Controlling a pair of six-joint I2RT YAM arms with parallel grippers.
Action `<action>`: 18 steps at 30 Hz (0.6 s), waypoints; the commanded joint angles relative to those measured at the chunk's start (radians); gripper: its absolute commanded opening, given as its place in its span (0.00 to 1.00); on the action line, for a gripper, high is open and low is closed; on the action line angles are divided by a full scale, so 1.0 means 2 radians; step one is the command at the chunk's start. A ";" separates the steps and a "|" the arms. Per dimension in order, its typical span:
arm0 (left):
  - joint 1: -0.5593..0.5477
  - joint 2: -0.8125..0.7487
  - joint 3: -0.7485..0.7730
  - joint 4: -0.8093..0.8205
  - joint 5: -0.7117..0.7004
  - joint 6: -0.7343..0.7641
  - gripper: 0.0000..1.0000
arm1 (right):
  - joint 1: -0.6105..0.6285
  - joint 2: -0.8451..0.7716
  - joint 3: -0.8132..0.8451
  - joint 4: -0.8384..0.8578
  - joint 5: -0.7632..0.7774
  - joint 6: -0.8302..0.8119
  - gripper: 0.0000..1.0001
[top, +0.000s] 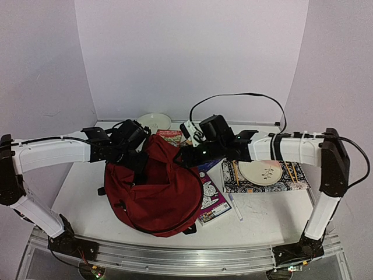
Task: Pack the student bag
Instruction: Pick up the pen from the center of the board.
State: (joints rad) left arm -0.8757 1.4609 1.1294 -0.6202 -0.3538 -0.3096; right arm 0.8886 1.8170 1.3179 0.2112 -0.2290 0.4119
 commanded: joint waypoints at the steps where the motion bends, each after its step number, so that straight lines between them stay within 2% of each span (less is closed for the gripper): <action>1: 0.003 -0.002 0.038 -0.004 -0.010 0.005 0.00 | -0.006 -0.062 -0.023 -0.087 0.045 -0.008 0.43; 10: 0.003 0.008 0.042 -0.011 -0.009 0.003 0.00 | -0.034 -0.129 -0.118 -0.208 0.100 0.023 0.43; 18: 0.004 0.007 0.045 -0.022 -0.016 0.003 0.00 | -0.036 -0.129 -0.151 -0.283 0.134 0.056 0.43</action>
State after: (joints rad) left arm -0.8749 1.4784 1.1580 -0.6580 -0.3579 -0.3099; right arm 0.8143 1.5890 1.0372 -0.2244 -0.0228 0.4719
